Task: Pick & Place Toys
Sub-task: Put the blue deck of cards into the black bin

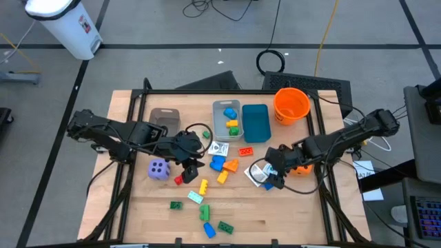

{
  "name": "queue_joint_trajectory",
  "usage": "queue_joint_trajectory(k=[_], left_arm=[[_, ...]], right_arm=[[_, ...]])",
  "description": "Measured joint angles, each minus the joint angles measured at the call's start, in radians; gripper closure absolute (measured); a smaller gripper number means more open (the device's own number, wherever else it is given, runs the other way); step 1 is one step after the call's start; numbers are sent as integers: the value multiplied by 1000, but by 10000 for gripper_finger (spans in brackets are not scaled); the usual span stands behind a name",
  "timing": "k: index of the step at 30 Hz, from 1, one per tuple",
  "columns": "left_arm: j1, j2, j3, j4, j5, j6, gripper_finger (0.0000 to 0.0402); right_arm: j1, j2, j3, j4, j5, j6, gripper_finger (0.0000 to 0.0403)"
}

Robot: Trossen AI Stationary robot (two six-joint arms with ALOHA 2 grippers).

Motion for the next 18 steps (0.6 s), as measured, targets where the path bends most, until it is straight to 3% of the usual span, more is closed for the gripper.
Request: queue_joint_trajectory(k=[18], left_arm=[[0,0,0,-7,0,7,243]], right_arm=[[-32,206,0,-124,33,-23,9]])
